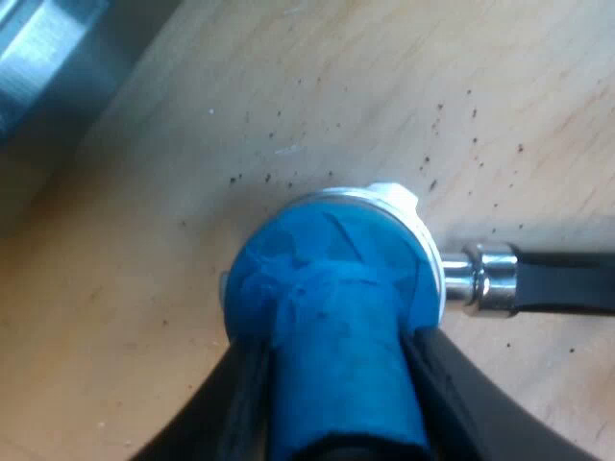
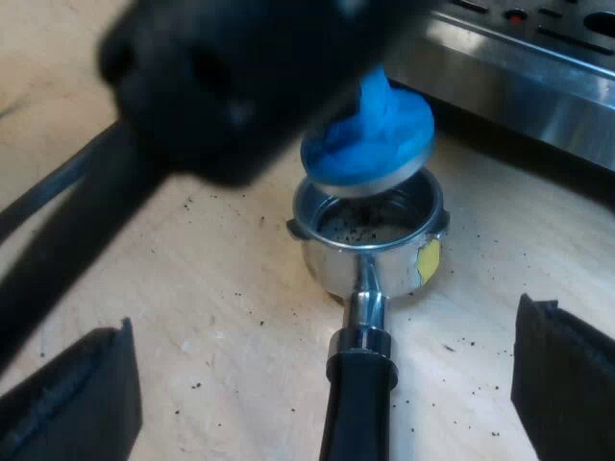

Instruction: Grind coffee beans and then tamp

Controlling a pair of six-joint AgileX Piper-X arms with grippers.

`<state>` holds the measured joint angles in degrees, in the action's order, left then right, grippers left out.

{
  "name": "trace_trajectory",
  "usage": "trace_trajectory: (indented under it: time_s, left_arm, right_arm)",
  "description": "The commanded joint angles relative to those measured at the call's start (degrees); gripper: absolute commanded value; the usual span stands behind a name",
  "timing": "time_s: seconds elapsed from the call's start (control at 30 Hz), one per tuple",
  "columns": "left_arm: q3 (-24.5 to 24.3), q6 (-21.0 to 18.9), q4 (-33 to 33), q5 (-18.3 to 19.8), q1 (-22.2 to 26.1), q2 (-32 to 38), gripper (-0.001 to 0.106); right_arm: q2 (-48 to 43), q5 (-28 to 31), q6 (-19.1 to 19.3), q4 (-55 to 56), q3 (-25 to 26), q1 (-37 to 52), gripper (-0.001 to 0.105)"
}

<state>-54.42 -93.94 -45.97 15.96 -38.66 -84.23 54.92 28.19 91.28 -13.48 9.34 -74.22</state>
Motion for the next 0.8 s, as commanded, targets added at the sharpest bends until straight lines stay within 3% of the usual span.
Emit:
trace_trajectory:
  time_s: [0.03,0.8]
  left_arm:
    - [-0.54,-0.07,0.36,2.16,-0.27,-1.17,0.0]
    - [-0.39,-0.07,0.67,0.49,-0.27,-7.22,0.0]
  right_arm:
    - [-0.07,-0.09,0.06,-0.48,0.15,-0.04,0.079]
    - [-0.07,-0.09,0.06,-0.48,0.15,-0.04,0.079]
